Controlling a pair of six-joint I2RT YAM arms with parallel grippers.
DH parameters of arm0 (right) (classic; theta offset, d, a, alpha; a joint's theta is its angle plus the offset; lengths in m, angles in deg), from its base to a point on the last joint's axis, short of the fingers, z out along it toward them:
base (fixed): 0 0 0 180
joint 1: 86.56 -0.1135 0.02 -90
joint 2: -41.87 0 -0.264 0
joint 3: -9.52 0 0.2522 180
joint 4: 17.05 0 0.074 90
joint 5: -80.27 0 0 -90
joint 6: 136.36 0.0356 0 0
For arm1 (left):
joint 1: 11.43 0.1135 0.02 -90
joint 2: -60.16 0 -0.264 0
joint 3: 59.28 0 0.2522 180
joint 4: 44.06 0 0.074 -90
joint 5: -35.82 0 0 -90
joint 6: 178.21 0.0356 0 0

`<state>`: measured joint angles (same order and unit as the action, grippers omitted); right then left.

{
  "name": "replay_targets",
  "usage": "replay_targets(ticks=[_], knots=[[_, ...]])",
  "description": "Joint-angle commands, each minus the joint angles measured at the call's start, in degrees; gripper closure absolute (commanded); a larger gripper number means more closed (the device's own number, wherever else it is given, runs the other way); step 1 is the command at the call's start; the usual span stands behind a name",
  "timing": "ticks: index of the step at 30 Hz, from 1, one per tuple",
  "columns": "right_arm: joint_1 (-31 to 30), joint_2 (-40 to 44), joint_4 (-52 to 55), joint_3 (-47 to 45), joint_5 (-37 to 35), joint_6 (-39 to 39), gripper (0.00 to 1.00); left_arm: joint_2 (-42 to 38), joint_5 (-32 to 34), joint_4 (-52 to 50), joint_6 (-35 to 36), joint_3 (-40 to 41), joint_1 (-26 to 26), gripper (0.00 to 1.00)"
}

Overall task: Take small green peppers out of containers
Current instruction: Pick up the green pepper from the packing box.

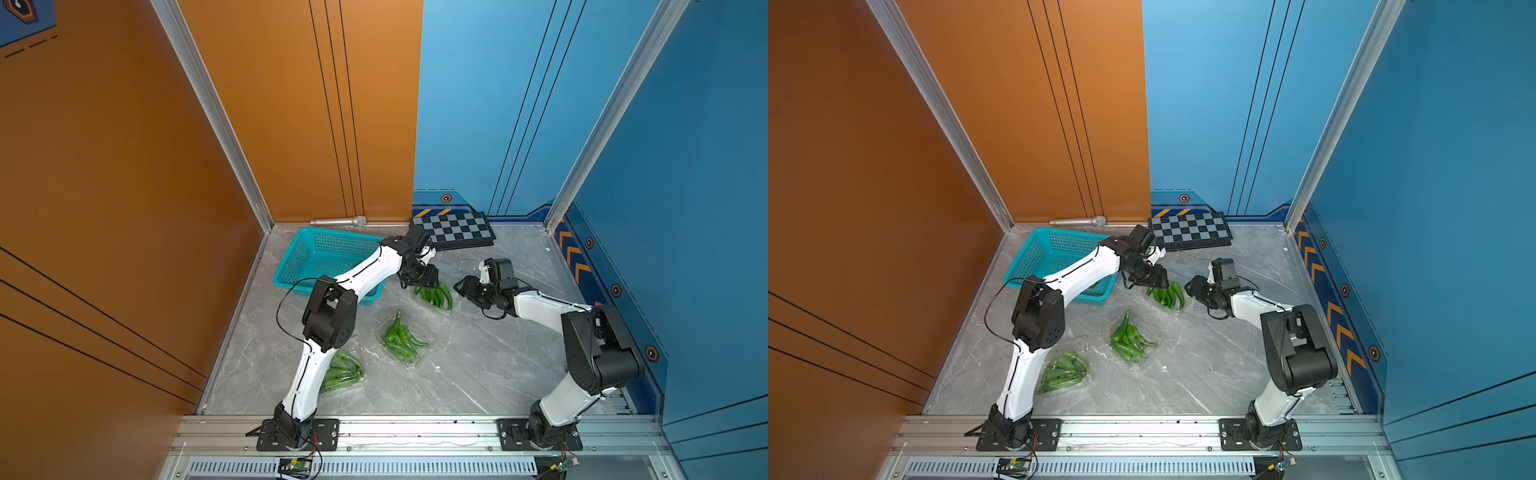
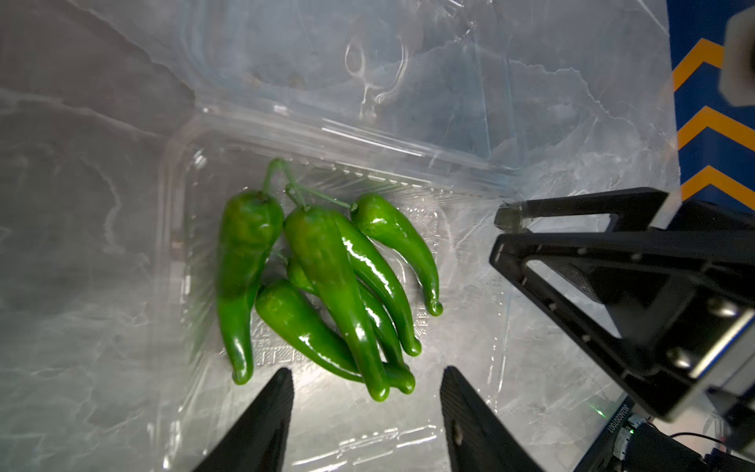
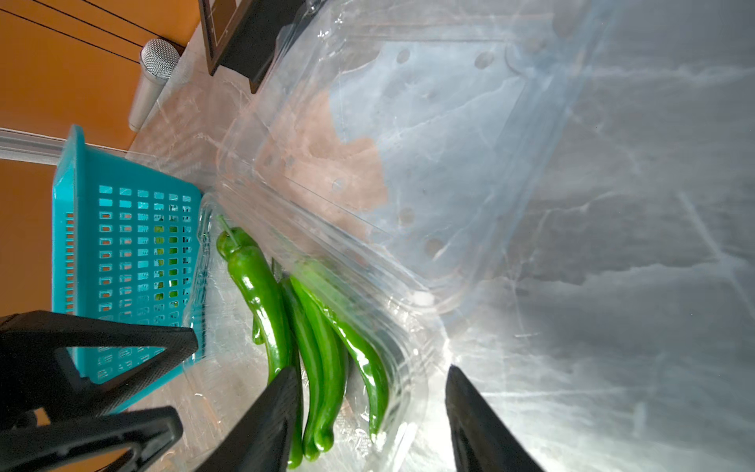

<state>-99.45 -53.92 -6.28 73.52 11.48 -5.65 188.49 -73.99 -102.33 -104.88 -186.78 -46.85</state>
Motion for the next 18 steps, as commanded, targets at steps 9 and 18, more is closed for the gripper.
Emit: replay_targets(ticks=[9, 18], knots=[[-0.9, -2.3, 0.5, 1.3, -1.0, 0.1, 0.43, 3.8, 0.2, -0.8, 0.3, -3.2, -0.4, 0.41], [-1.4, -2.5, 0.3, 1.0, -1.1, 0.1, 0.47, 7.8, 0.3, -0.7, 0.1, -7.2, 0.3, 0.41]])
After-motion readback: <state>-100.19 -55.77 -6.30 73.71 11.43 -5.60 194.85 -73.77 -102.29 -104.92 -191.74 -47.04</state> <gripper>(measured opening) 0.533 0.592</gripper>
